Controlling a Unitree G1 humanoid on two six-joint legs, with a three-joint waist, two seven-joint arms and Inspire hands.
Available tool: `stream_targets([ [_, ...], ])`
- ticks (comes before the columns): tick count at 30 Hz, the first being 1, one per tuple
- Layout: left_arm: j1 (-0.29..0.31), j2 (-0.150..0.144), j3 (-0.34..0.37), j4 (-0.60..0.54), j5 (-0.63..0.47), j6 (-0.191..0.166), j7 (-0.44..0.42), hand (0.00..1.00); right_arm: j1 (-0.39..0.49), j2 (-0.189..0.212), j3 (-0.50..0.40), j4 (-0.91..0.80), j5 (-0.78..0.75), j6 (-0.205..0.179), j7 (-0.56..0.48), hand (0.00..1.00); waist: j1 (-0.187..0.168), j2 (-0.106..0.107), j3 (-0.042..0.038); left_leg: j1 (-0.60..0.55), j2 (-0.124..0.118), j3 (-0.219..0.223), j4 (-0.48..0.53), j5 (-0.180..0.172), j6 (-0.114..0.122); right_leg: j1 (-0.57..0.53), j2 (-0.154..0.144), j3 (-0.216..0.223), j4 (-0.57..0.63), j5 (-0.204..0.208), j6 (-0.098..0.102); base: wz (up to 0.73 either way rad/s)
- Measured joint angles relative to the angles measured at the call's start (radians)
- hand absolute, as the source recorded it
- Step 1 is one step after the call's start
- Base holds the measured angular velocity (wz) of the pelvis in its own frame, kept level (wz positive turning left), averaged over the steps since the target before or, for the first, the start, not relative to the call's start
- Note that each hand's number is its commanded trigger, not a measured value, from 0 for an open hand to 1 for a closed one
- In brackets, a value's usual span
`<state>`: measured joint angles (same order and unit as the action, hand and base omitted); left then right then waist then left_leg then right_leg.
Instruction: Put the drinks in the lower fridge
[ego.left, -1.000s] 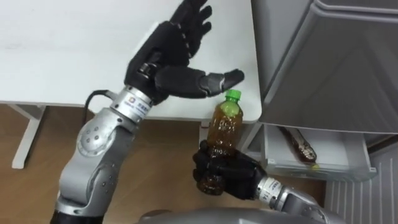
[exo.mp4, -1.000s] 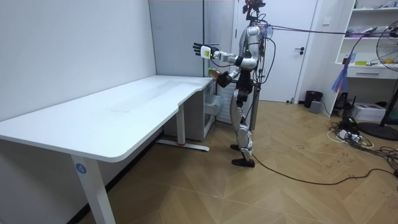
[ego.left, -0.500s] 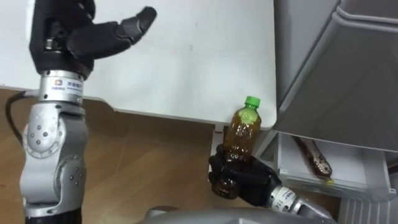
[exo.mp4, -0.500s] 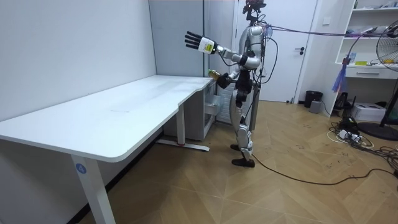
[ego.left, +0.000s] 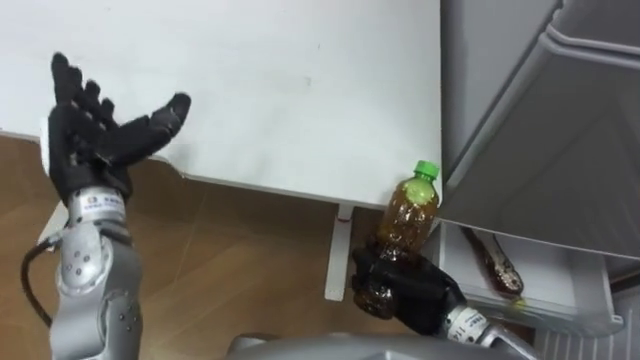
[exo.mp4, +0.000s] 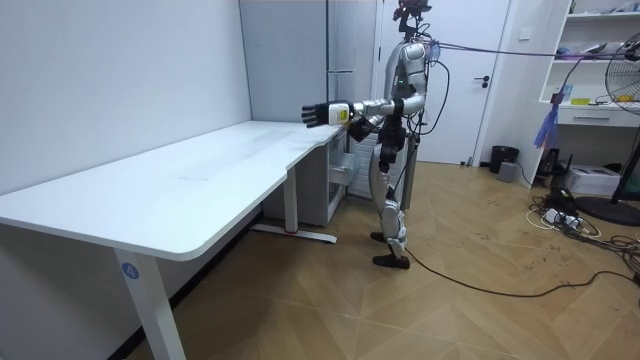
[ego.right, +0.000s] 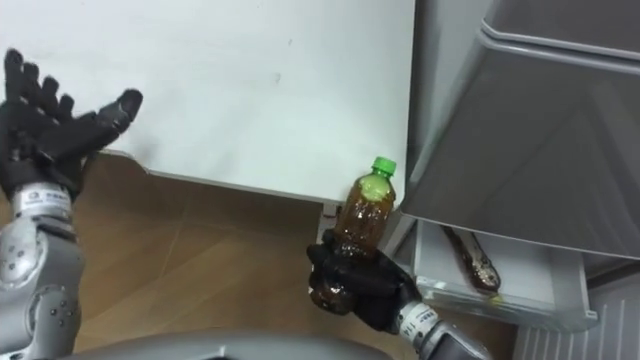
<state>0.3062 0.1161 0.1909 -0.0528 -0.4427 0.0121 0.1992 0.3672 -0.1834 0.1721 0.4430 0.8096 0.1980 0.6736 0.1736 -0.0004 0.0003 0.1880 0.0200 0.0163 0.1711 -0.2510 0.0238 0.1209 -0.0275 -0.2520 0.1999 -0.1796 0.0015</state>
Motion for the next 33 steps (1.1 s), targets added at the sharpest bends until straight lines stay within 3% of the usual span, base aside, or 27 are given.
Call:
stream_targets([
  [4,0.023,0.004,-0.001,0.206,-0.027,0.014,0.035,0.0,0.014,-0.001,-0.012,0.025,0.024,-0.015,-0.014,1.0,-0.007,0.0,-0.0004,0.001,0.001,0.003,-0.002,0.0,0.0,0.006,0.003,0.0,-0.014,0.003,0.002,0.0],
  [8,0.037,0.011,-0.056,0.391,-0.068,0.027,0.038,0.0,0.039,-0.003,-0.008,0.024,0.079,-0.017,-0.017,1.0,-0.011,0.004,-0.001,0.007,0.001,0.004,-0.009,0.0,0.0,0.011,0.002,0.002,-0.014,0.003,0.002,0.0],
  [12,0.067,0.011,-0.077,0.491,-0.075,0.039,0.031,0.0,0.047,0.0,-0.018,0.047,0.096,-0.009,-0.017,1.0,-0.034,0.004,-0.0017,0.005,0.001,0.001,-0.019,-0.001,0.0,0.009,0.002,0.002,-0.01,0.003,0.003,0.01],
  [16,0.081,0.011,-0.078,0.63,-0.081,0.062,0.026,0.0,0.038,0.011,-0.078,0.188,0.155,0.007,-0.063,1.0,-0.042,0.004,-0.0054,-0.004,0.002,0.016,-0.019,-0.001,0.0,-0.01,0.0,0.004,-0.011,0.004,0.001,-0.1],
  [22,0.1,0.024,-0.076,0.845,-0.144,0.068,0.01,0.0,0.002,0.003,-0.133,0.372,0.28,-0.016,-0.109,1.0,-0.067,0.002,-0.0112,-0.004,0.003,0.024,-0.025,-0.001,0.0,-0.016,0.005,0.007,-0.015,0.002,0.004,-0.03],
  [26,0.099,0.026,-0.067,0.959,-0.153,0.078,0.0,0.0,-0.016,0.004,-0.15,0.464,0.349,-0.022,-0.105,1.0,-0.066,-0.006,-0.0084,-0.002,0.003,0.029,-0.027,-0.001,0.0,-0.015,0.007,0.007,-0.015,0.002,0.004,-0.01],
  [33,0.105,0.032,-0.027,1.099,-0.133,0.114,-0.027,0.0,-0.018,-0.004,-0.198,0.612,0.382,-0.021,-0.096,1.0,-0.065,-0.002,-0.0103,0.015,0.004,0.051,-0.035,-0.01,-0.003,-0.009,0.015,0.031,-0.015,0.001,0.003,-0.06],
])
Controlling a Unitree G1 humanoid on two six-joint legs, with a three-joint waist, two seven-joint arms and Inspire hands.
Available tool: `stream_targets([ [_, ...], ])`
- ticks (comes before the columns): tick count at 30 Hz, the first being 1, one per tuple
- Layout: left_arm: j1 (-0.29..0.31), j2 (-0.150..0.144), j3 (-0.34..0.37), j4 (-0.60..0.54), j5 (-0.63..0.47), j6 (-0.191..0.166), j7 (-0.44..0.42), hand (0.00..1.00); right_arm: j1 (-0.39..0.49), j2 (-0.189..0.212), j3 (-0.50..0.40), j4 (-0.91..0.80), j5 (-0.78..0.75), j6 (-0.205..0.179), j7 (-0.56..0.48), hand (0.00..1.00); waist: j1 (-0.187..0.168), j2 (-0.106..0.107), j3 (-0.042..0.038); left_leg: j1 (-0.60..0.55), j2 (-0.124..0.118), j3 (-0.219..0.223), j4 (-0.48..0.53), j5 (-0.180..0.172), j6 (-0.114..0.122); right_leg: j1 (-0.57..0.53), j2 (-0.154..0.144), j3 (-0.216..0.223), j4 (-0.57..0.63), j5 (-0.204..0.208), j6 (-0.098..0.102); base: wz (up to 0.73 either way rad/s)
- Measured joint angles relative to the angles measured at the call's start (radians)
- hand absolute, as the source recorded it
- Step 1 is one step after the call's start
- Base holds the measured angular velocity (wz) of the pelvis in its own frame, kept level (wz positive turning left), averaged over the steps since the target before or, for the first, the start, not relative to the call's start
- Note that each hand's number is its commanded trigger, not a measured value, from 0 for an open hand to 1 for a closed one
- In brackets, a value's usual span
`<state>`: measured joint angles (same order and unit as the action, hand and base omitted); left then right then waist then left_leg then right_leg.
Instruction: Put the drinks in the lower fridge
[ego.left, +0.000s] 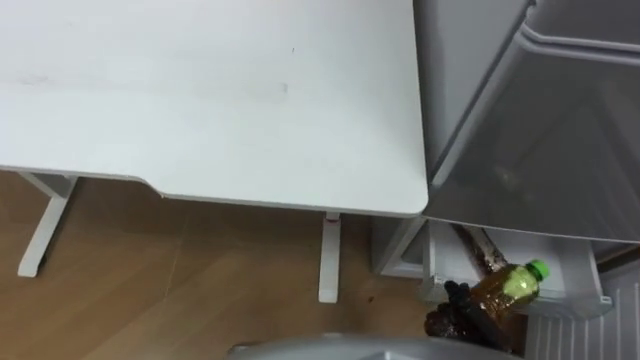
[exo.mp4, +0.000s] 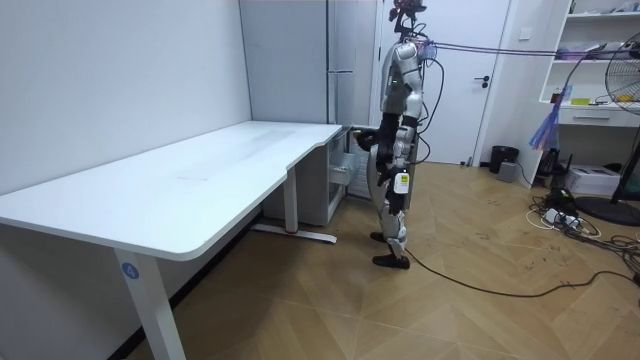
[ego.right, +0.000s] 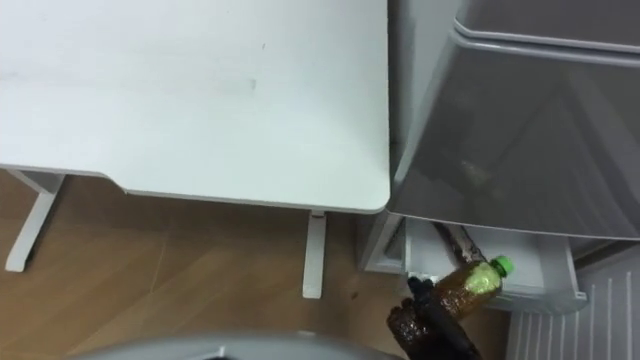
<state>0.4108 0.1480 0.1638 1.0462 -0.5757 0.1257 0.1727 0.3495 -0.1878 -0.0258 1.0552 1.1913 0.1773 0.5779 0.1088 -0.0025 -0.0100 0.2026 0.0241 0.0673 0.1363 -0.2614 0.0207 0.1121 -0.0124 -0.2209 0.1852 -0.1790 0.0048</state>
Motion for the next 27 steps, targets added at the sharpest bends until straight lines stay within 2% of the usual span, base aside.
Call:
stream_targets([
  [2,0.014,0.0,-0.002,0.019,0.007,0.024,-0.028,0.0,0.002,-0.005,-0.018,0.072,0.03,-0.002,-0.003,1.0,-0.019,0.0,-0.0013,0.0,0.0,0.001,0.001,-0.001,0.0,0.005,-0.001,-0.001,0.001,0.0,0.0,-0.02],
  [9,-0.025,-0.004,-0.023,0.083,0.07,0.047,-0.08,0.0,0.007,0.0,-0.018,0.186,0.159,0.013,-0.07,1.0,-0.038,0.003,-0.001,0.001,0.004,0.009,0.013,-0.002,0.0,-0.001,0.001,0.008,0.001,0.0,0.0,-0.04],
  [11,-0.038,-0.005,-0.049,0.076,0.119,0.057,-0.093,0.0,0.001,0.001,-0.018,0.187,0.174,0.023,-0.106,1.0,-0.045,0.005,-0.001,0.001,0.002,0.01,0.013,-0.003,0.0,0.0,0.001,0.01,0.002,0.0,0.0,-0.02],
  [16,-0.071,-0.004,-0.071,0.076,0.155,0.07,-0.097,0.0,-0.047,0.009,-0.017,0.186,0.218,0.034,-0.164,1.0,-0.046,0.006,-0.0003,0.002,0.0,0.012,0.016,-0.003,0.0,-0.004,0.001,0.01,0.002,0.0,-0.001,-0.01],
  [23,-0.069,-0.006,-0.071,0.077,0.163,0.072,-0.09,0.0,-0.16,0.038,-0.016,0.135,0.258,0.042,-0.246,1.0,-0.046,0.008,0.0034,0.003,-0.001,0.009,0.016,-0.003,0.0,0.001,-0.001,0.006,-0.001,0.0,0.0,0.0],
  [27,-0.064,-0.007,-0.069,0.072,0.229,0.072,-0.093,0.0,-0.192,0.036,-0.019,0.081,0.258,0.037,-0.275,1.0,-0.046,0.013,0.0069,0.003,-0.002,0.009,0.017,-0.003,0.0,0.006,-0.001,0.003,-0.006,-0.003,0.003,0.09],
])
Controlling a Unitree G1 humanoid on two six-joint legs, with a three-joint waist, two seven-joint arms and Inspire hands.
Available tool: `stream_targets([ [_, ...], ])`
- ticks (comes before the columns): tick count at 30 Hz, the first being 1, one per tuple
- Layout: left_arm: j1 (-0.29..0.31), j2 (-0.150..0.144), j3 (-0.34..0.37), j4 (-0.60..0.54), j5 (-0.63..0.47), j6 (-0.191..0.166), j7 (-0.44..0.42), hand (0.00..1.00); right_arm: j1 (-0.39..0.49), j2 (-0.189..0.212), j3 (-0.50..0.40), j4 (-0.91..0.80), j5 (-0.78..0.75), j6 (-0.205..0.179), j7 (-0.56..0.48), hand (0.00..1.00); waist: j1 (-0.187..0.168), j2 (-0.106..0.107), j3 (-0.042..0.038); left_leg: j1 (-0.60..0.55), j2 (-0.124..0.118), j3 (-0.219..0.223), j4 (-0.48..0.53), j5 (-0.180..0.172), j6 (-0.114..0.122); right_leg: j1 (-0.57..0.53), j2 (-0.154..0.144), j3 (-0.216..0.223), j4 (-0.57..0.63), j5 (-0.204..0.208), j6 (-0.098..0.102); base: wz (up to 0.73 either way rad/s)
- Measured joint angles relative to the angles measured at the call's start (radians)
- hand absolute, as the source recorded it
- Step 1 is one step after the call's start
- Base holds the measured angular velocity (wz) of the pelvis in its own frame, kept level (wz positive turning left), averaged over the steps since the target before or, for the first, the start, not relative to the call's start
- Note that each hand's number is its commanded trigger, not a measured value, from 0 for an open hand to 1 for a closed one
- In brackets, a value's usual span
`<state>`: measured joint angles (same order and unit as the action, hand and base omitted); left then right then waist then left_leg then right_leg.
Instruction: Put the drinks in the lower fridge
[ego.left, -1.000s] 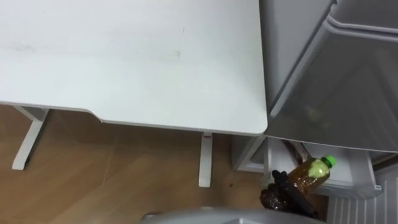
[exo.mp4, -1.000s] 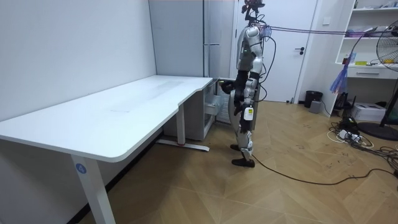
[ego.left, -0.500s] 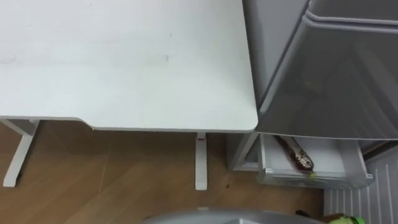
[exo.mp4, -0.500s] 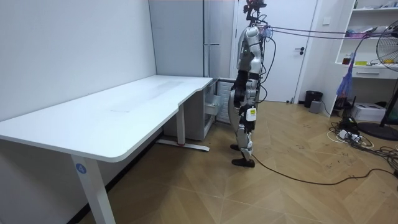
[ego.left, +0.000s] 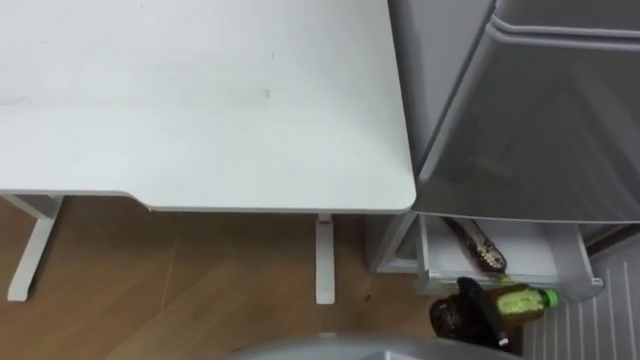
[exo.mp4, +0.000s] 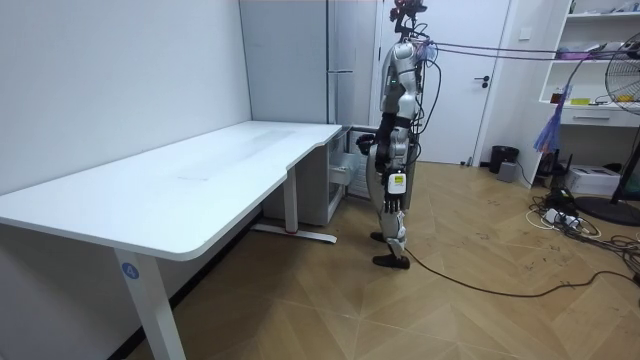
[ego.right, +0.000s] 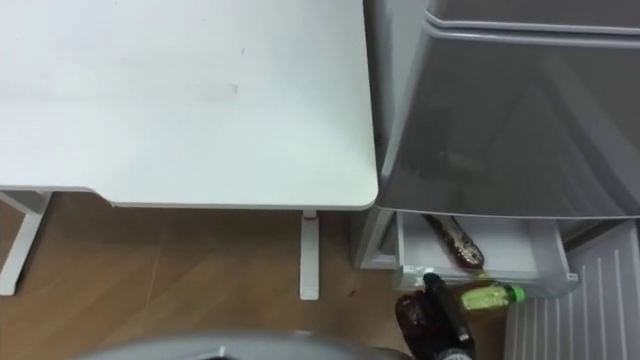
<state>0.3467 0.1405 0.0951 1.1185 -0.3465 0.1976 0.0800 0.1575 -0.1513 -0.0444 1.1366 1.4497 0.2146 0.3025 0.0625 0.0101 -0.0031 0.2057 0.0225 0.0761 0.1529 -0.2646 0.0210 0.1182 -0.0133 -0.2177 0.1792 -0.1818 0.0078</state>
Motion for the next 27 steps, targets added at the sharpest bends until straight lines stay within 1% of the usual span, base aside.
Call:
stream_targets([
  [3,0.004,-0.001,0.0,-0.001,0.018,0.001,-0.006,0.0,-0.002,0.0,-0.009,-0.031,0.006,-0.003,-0.014,1.0,-0.001,0.002,0.0011,-0.001,-0.002,-0.012,0.0,0.0,0.0,0.011,0.0,-0.005,-0.011,-0.002,0.002,0.15],
  [5,0.014,-0.009,0.002,-0.002,0.034,0.001,-0.011,0.0,-0.005,0.0,-0.038,-0.058,0.006,-0.004,-0.034,1.0,-0.002,0.01,0.0058,-0.001,-0.003,-0.015,0.003,0.0,0.0,0.012,-0.002,-0.005,-0.011,-0.003,0.003,0.0],
  [6,0.017,-0.01,0.003,-0.003,0.034,0.002,-0.013,0.0,-0.005,0.0,-0.048,-0.062,0.007,-0.004,-0.038,1.0,-0.003,0.011,0.0066,-0.002,-0.004,-0.016,0.004,0.0,0.0,0.012,-0.003,-0.004,-0.011,-0.003,0.004,0.0],
  [8,0.027,-0.01,0.013,-0.017,0.034,0.004,-0.017,0.0,-0.006,-0.001,-0.082,-0.082,0.007,-0.011,-0.065,1.0,-0.005,0.016,0.0108,-0.003,-0.006,-0.024,0.01,0.0,0.0,0.02,-0.005,-0.004,-0.011,-0.005,0.005,0.0],
  [10,0.041,-0.01,0.021,-0.043,0.036,0.004,-0.017,0.0,-0.006,-0.001,-0.103,-0.091,0.009,-0.017,-0.083,1.0,-0.008,0.018,0.0119,-0.003,-0.007,-0.025,0.013,0.0,0.0,0.023,-0.006,-0.006,-0.012,-0.006,0.006,0.04],
  [15,0.063,-0.015,0.02,-0.086,0.036,0.006,-0.022,0.0,-0.019,-0.007,-0.141,-0.096,0.045,-0.031,-0.131,1.0,-0.012,0.024,0.0108,-0.005,-0.011,-0.028,0.016,0.0,0.0,0.022,-0.011,-0.006,-0.009,-0.01,0.009,0.02],
  [17,0.063,-0.014,0.02,-0.09,0.047,0.007,-0.028,0.0,-0.034,-0.023,-0.145,-0.098,0.057,-0.035,-0.151,1.0,-0.013,0.03,0.0076,-0.009,-0.014,-0.028,0.017,0.0,0.0,0.017,-0.014,-0.005,-0.006,-0.011,0.01,0.0],
  [19,0.063,-0.011,0.02,-0.094,0.059,0.008,-0.034,0.0,-0.048,-0.03,-0.145,-0.097,0.08,-0.042,-0.152,1.0,-0.014,0.034,0.0066,-0.018,-0.017,-0.028,0.02,0.001,0.0,0.004,-0.017,-0.007,-0.003,-0.011,0.011,0.03],
  [23,0.059,-0.003,0.02,-0.119,0.077,0.016,-0.051,0.0,-0.091,-0.042,-0.145,-0.088,0.1,-0.039,-0.16,1.0,-0.015,0.033,0.0065,-0.06,-0.018,-0.028,0.036,0.001,0.001,-0.025,-0.023,-0.019,0.012,-0.011,0.012,0.09],
  [27,0.059,-0.003,0.02,-0.128,0.093,0.03,-0.064,0.0,-0.127,-0.054,-0.147,-0.089,0.12,-0.029,-0.164,1.0,-0.018,0.032,0.0066,-0.083,-0.017,-0.032,0.039,0.002,0.002,-0.055,-0.024,-0.02,0.027,-0.011,0.01,0.01],
])
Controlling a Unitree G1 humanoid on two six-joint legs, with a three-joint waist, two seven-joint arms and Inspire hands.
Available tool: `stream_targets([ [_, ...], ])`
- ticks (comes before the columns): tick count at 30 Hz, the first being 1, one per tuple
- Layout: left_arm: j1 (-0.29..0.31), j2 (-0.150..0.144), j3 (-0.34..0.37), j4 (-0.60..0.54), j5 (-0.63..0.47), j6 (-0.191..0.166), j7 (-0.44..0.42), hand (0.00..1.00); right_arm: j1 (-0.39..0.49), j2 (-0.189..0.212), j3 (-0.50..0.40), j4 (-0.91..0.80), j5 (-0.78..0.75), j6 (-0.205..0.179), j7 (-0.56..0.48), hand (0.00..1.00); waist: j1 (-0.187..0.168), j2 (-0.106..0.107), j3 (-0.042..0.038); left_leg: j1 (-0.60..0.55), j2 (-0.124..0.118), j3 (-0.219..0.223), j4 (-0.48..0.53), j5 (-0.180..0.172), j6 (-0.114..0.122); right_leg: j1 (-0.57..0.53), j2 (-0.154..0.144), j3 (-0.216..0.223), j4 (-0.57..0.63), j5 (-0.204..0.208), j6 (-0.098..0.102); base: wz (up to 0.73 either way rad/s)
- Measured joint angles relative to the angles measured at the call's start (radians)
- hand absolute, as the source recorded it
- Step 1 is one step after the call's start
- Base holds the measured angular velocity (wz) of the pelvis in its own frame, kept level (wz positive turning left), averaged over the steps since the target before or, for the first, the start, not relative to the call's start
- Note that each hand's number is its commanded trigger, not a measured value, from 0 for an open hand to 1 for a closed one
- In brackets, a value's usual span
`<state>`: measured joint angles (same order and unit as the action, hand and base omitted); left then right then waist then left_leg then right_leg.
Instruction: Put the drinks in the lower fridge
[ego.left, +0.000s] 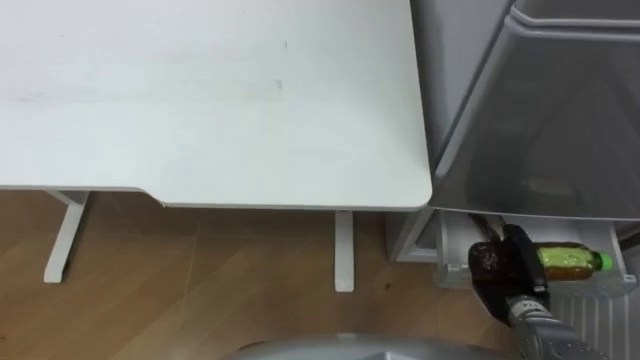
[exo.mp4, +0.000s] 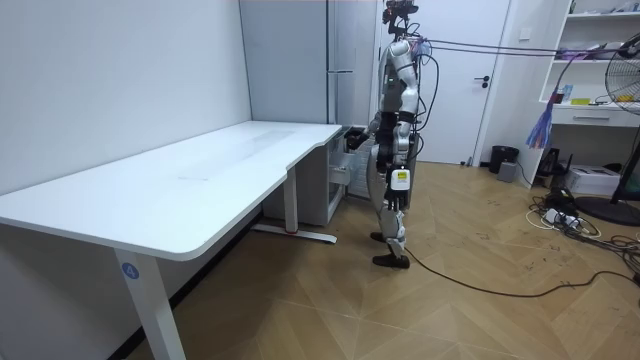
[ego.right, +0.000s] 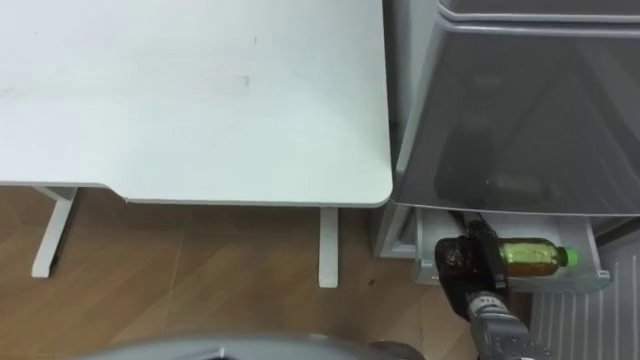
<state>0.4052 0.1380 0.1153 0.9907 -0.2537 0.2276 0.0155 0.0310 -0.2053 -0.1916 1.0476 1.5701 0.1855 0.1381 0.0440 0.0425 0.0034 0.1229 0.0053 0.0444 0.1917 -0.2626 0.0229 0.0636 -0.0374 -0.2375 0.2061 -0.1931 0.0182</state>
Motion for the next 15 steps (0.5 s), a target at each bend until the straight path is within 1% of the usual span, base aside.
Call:
stream_targets([
  [2,0.0,0.0,0.0,-0.016,0.032,0.011,-0.007,0.0,-0.018,-0.014,-0.004,0.0,-0.001,0.013,-0.02,1.0,-0.012,-0.002,0.0012,-0.022,0.0,-0.009,0.01,0.001,0.001,-0.015,-0.004,-0.009,0.007,0.0,0.0,0.11],
  [4,-0.001,-0.001,0.0,-0.029,0.032,0.013,-0.007,0.0,-0.029,-0.014,-0.03,0.0,0.0,0.013,-0.037,1.0,-0.014,-0.002,0.0016,-0.031,-0.001,-0.013,0.012,0.002,0.002,-0.027,-0.007,-0.01,0.016,-0.001,0.0,0.04],
  [6,-0.01,-0.001,-0.001,-0.031,0.031,0.013,-0.007,0.0,-0.048,-0.023,-0.039,0.0,-0.003,0.016,-0.056,1.0,-0.018,-0.001,0.0023,-0.052,-0.003,-0.018,0.021,0.003,0.005,-0.047,-0.013,-0.014,0.028,-0.001,0.0,0.02],
  [9,-0.03,0.0,0.0,-0.033,0.03,0.014,-0.009,0.0,-0.083,-0.028,-0.053,0.009,-0.002,0.021,-0.065,1.0,-0.019,-0.001,0.0035,-0.105,-0.009,-0.018,0.045,0.006,0.009,-0.102,-0.025,-0.012,0.06,-0.002,-0.001,0.0],
  [10,-0.039,0.0,-0.001,-0.032,0.031,0.016,-0.011,0.0,-0.101,-0.03,-0.07,0.019,-0.003,0.026,-0.07,1.0,-0.02,0.0,0.0058,-0.12,-0.013,-0.019,0.049,0.009,0.014,-0.122,-0.031,-0.013,0.073,-0.002,-0.001,0.06],
  [13,-0.062,0.007,-0.003,-0.025,0.031,0.023,-0.028,0.0,-0.165,-0.054,-0.071,0.076,-0.003,0.032,-0.074,1.0,-0.024,0.0,0.011,-0.161,-0.023,-0.017,0.058,0.019,0.025,-0.172,-0.045,-0.009,0.103,-0.003,0.0,0.02],
  [14,-0.08,0.013,-0.005,-0.015,0.03,0.024,-0.029,0.0,-0.189,-0.06,-0.071,0.087,-0.002,0.033,-0.08,1.0,-0.02,-0.002,0.0181,-0.18,-0.025,-0.01,0.07,0.019,0.026,-0.196,-0.049,-0.002,0.112,-0.003,0.0,-0.08],
  [15,-0.09,0.017,-0.008,-0.008,0.03,0.024,-0.029,0.0,-0.2,-0.061,-0.071,0.09,-0.002,0.033,-0.083,1.0,-0.017,-0.002,0.0197,-0.19,-0.026,-0.005,0.077,0.02,0.026,-0.21,-0.05,0.004,0.12,-0.003,0.0,-0.18],
])
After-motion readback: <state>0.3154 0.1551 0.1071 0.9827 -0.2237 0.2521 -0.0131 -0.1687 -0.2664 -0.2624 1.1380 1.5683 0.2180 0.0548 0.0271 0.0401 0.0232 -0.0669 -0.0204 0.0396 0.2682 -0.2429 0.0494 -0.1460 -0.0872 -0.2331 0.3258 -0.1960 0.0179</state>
